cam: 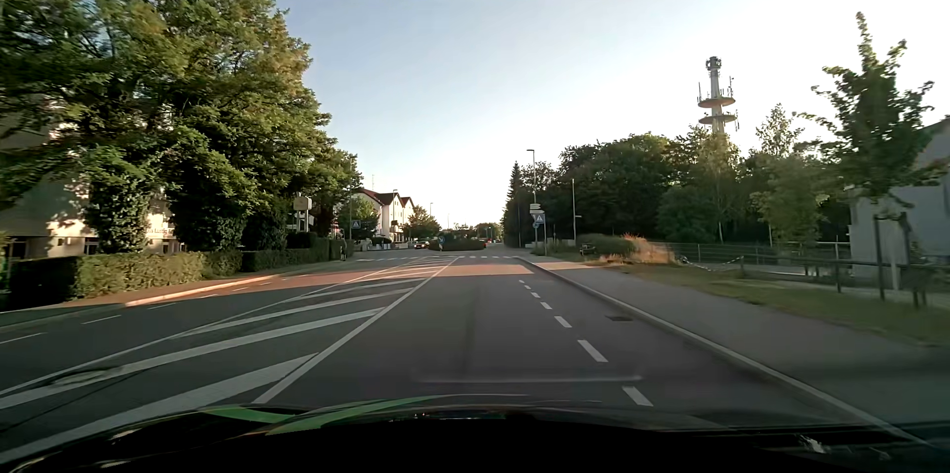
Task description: Follow the waypoints while adhering to traffic rules and regulations
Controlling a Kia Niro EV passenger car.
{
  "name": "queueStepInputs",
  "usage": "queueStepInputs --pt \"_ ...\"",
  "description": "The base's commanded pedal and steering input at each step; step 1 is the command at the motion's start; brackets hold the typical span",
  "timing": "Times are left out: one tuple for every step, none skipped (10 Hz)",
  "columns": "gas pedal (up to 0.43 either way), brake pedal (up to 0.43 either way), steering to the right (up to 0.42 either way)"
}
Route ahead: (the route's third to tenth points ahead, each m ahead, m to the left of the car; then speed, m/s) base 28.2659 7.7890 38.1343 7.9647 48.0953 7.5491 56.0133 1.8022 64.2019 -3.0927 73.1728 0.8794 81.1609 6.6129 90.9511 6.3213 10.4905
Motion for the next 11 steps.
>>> queueStepInputs --pt "0.0 0.024 0.001" --pt "0.0 0.049 0.001" --pt "0.0 0.073 0.001" --pt "0.0 0.085 0.001" --pt "0.0 0.091 0.001" --pt "0.0 0.091 0.001" --pt "0.0 0.098 0.001" --pt "0.0 0.098 0.001" --pt "0.0 0.104 0.0" --pt "0.0 0.11 0.0" --pt "0.0 0.11 0.0"
